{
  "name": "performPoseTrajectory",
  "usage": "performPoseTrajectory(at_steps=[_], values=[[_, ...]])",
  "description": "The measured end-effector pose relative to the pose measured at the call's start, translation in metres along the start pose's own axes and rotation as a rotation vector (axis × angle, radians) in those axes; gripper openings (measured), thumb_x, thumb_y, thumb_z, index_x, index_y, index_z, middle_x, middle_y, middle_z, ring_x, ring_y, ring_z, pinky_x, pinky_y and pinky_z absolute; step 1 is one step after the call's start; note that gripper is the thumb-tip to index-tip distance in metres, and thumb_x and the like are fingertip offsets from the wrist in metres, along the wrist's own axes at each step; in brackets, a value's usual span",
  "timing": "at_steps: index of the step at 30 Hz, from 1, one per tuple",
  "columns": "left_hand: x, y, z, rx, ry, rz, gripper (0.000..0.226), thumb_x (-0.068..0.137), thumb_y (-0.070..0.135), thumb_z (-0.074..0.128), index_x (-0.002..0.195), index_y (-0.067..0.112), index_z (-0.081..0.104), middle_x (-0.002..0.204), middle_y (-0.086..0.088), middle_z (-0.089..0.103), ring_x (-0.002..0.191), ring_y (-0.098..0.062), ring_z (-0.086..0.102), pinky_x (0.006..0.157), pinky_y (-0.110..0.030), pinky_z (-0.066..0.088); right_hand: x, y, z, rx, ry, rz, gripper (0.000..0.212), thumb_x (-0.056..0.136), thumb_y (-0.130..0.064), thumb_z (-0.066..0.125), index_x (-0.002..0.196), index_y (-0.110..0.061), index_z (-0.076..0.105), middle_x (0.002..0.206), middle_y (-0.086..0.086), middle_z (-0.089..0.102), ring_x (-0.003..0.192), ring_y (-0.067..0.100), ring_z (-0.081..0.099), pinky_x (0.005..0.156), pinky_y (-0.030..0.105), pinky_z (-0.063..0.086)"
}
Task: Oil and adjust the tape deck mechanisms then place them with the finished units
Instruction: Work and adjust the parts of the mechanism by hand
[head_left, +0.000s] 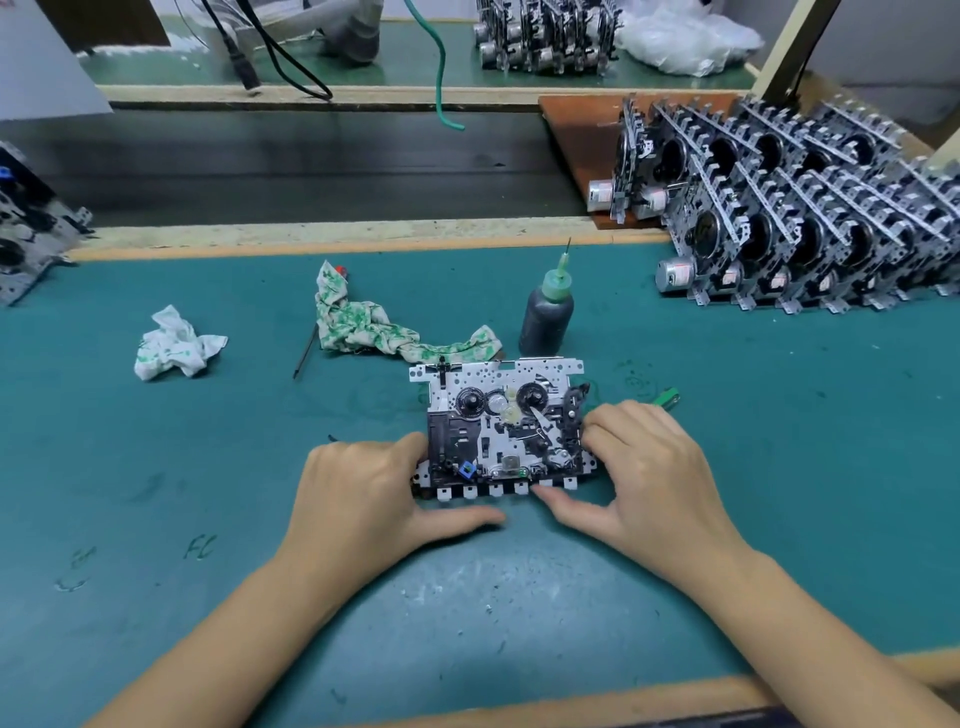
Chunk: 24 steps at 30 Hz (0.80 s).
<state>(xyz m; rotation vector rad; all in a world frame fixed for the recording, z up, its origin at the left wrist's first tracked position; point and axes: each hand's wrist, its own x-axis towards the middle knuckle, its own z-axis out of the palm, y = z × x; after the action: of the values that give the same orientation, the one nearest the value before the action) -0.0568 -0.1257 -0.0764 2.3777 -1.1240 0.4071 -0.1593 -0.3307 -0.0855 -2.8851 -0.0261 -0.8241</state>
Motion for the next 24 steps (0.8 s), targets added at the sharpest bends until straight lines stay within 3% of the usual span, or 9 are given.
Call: performPoseTrajectory(at_steps=[3,7,11,17,21,24], values=[[0.002,-0.001,0.000,-0.010,-0.003,0.020,0.064,0.059,0.079,0.052,0.054,0.021,0.025,0.032,-0.002,0.035,0.028,-0.023,0.038,0.033,-0.025,0.031,0.001,0.000,0.000,-0.018,-0.039,-0.015,0.050,0.079,-0.054,0.055,0.066,-0.005,0.055,0.069,0.005,0.052,0.062,0.024,0.048,0.066,0.028,0.033],[-0.001,-0.003,0.001,-0.005,-0.035,0.076,0.066,0.060,0.078,0.053,0.044,0.016,0.039,0.031,-0.001,0.036,0.027,-0.020,0.039,0.032,-0.023,0.031,0.000,0.000,-0.002,-0.040,-0.019,0.015,0.060,0.074,-0.066,0.055,0.063,-0.007,0.053,0.066,0.003,0.052,0.060,0.021,0.047,0.065,0.029,0.036],[-0.001,-0.003,-0.001,0.000,-0.090,0.048,0.062,0.063,0.074,0.051,0.049,0.013,0.047,0.034,0.003,0.040,0.031,-0.018,0.045,0.032,-0.029,0.039,0.002,-0.001,-0.001,-0.056,0.017,0.031,0.059,0.076,-0.065,0.055,0.061,-0.008,0.053,0.064,0.002,0.051,0.059,0.021,0.047,0.066,0.028,0.035],[-0.001,-0.002,-0.005,-0.028,-0.083,0.096,0.049,0.065,0.065,0.053,0.060,0.024,0.027,0.036,0.005,0.038,0.030,-0.016,0.042,0.031,-0.026,0.039,0.004,0.010,-0.005,-0.098,-0.053,-0.073,0.055,0.084,-0.059,0.048,0.064,-0.008,0.055,0.067,0.003,0.053,0.061,0.023,0.050,0.066,0.029,0.033],[-0.002,0.000,-0.001,0.005,-0.037,0.070,0.047,0.070,0.057,0.054,0.051,0.018,0.035,0.033,0.000,0.035,0.028,-0.021,0.038,0.029,-0.024,0.034,0.005,0.011,-0.003,-0.020,-0.081,-0.072,0.060,0.079,-0.066,0.052,0.065,-0.007,0.055,0.068,0.003,0.052,0.062,0.022,0.047,0.066,0.030,0.036],[-0.002,-0.001,0.002,-0.003,-0.019,0.060,0.046,0.072,0.055,0.053,0.053,0.019,0.031,0.033,-0.002,0.034,0.027,-0.022,0.037,0.029,-0.025,0.034,0.004,0.011,-0.005,0.066,-0.094,-0.069,0.062,0.073,-0.067,0.059,0.065,-0.006,0.053,0.069,0.003,0.049,0.063,0.020,0.042,0.065,0.030,0.036]])
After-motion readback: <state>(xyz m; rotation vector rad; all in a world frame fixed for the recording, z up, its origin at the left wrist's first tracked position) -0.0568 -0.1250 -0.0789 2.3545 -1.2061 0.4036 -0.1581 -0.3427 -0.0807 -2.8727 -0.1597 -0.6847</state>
